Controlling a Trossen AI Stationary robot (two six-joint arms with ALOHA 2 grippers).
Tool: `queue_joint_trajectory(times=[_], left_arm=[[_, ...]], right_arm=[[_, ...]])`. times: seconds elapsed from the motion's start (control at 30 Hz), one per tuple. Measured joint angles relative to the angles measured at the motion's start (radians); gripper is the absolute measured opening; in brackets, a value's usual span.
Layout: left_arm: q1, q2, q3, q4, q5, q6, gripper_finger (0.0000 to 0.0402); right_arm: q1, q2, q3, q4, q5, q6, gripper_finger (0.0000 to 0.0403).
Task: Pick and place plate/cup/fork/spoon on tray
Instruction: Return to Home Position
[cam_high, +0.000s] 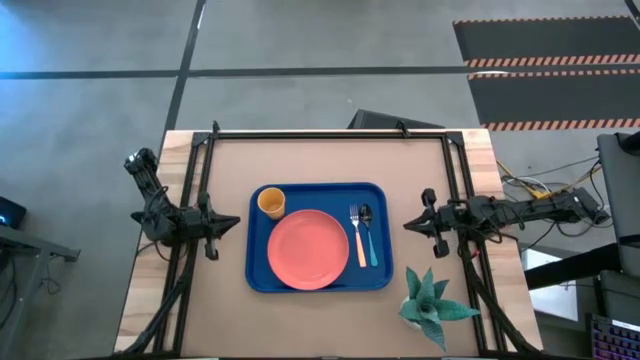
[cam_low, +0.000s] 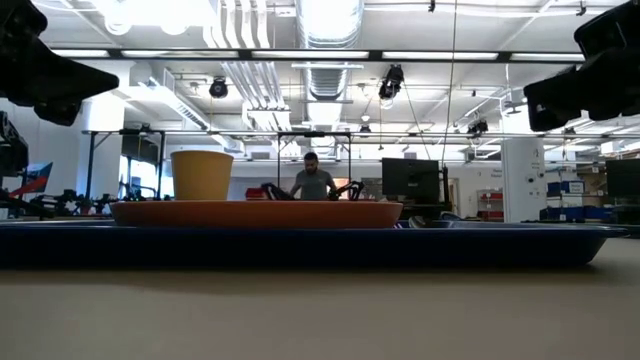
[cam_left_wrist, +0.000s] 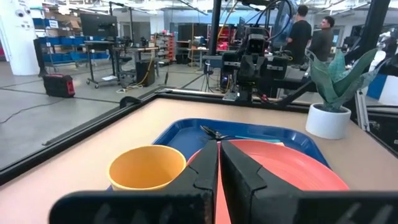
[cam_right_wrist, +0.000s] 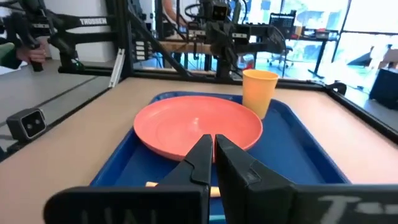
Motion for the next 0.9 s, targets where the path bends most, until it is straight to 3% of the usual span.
queue_joint_trajectory(times=[0.53, 0.73, 0.9], left_arm=[[0.0, 0.007, -0.001, -0.007, -0.019, 0.019, 0.0], [0.001, -0.015, -0.001, -0.029, -0.152, 0.048, 0.0], [0.003, -0.041, 0.01, -0.023, -0.109, 0.086, 0.0]], right_arm=[[0.0, 0.032, 0.0, -0.002, 0.008, 0.031, 0.0009], [0.0, 0.031, 0.0, -0.002, 0.009, 0.015, 0.0009], [0.0, 0.031, 0.0, -0.002, 0.01, 0.014, 0.0009]])
